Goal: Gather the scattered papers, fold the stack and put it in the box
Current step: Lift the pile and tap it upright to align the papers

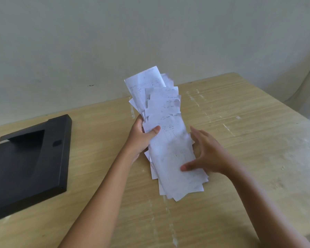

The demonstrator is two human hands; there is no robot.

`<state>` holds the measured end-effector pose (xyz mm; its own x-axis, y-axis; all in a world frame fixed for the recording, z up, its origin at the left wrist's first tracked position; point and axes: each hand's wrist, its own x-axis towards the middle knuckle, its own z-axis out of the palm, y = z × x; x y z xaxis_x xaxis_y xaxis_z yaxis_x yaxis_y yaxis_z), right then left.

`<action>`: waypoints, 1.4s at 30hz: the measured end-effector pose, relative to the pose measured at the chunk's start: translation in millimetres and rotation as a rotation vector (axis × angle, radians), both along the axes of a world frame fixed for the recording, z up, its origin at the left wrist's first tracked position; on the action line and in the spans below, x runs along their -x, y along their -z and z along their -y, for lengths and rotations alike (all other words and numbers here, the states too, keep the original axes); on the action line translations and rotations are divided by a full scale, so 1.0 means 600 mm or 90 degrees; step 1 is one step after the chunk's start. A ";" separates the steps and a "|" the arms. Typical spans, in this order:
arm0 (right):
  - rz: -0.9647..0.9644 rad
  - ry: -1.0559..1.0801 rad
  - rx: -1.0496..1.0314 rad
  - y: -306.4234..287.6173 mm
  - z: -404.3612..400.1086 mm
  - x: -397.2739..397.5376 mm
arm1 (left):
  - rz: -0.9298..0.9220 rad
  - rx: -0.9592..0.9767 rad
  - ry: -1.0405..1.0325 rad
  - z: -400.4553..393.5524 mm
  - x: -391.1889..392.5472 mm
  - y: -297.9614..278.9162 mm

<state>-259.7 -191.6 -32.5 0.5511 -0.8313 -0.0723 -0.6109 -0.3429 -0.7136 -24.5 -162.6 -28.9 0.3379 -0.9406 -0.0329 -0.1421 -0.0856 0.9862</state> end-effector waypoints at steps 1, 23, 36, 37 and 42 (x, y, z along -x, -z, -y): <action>0.003 0.036 0.012 0.005 -0.002 -0.003 | -0.005 0.006 -0.004 -0.003 0.001 -0.002; 0.387 0.109 -0.035 -0.069 -0.009 -0.082 | 0.133 0.212 -0.024 -0.045 -0.007 -0.179; 0.446 0.121 0.054 -0.085 -0.026 -0.121 | 0.218 0.247 -0.037 -0.087 -0.017 -0.206; 0.445 0.121 0.053 -0.080 -0.028 -0.121 | 0.216 0.242 -0.034 -0.088 -0.016 -0.201; 0.432 0.119 0.057 -0.064 -0.027 -0.113 | 0.186 0.216 -0.013 -0.085 -0.008 -0.184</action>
